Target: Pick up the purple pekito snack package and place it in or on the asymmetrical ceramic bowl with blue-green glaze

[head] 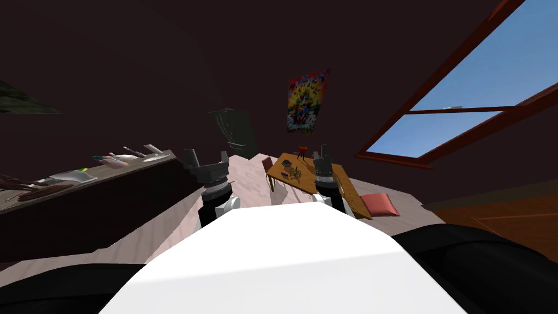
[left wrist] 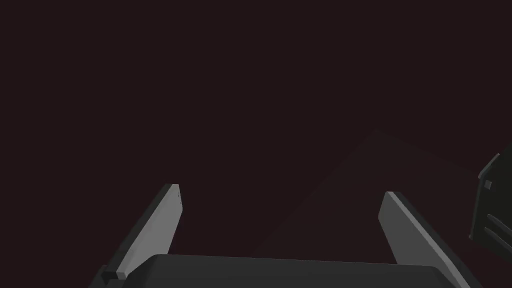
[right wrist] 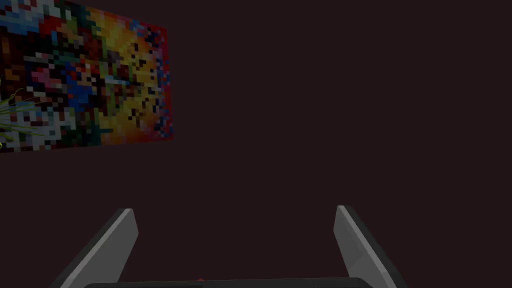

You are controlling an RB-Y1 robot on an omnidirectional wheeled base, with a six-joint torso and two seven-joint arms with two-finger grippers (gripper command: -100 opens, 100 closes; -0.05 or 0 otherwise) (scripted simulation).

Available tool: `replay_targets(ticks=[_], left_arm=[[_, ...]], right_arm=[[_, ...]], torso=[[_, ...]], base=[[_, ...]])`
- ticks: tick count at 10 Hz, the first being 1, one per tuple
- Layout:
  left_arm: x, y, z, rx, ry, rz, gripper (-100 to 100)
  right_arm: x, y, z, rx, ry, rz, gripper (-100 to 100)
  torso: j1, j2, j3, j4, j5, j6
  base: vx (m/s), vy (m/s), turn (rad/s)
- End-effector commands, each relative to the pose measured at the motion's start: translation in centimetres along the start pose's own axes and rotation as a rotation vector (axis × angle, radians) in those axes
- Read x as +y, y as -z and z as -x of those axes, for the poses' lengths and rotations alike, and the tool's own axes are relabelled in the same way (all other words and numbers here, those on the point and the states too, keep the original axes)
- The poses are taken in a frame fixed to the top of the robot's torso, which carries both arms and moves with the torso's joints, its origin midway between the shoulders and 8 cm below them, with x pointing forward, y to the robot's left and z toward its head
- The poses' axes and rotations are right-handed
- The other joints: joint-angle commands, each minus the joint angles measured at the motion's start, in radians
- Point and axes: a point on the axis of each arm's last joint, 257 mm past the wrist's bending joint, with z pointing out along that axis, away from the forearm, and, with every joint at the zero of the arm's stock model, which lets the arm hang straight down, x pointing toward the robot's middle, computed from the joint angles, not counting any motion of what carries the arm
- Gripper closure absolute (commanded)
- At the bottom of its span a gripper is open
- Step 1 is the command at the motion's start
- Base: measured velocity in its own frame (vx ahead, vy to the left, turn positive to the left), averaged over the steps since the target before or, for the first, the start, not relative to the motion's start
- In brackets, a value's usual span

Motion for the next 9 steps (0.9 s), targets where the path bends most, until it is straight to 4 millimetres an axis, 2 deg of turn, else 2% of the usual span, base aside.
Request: replay_targets(ticks=[1,5,9], left_arm=[[0.0,0.0,0.0,0.0,0.0,0.0,0],[0.0,0.0,0.0,0.0,0.0,0.0,0],[0.0,0.0,0.0,0.0,0.0,0.0,0]], right_arm=[[0.0,0.0,-0.7,0.032,0.018,0.007,-100],[-0.6,0.1,-3.5,0.159,0.104,0.033,-100],[-2.6,1.1,-7.6,0.331,0.233,0.06,-100]], torso=[[0.0,0.0,0.0,0.0,0.0,0.0],[0.005,-0.002,-0.001,0.0,0.001,0.0],[0.008,-0.004,-0.002,-0.001,0.002,0.0]], base=[[0.001,0.017,0.074],[0.028,0.071,0.134],[0.06,0.118,0.193]])
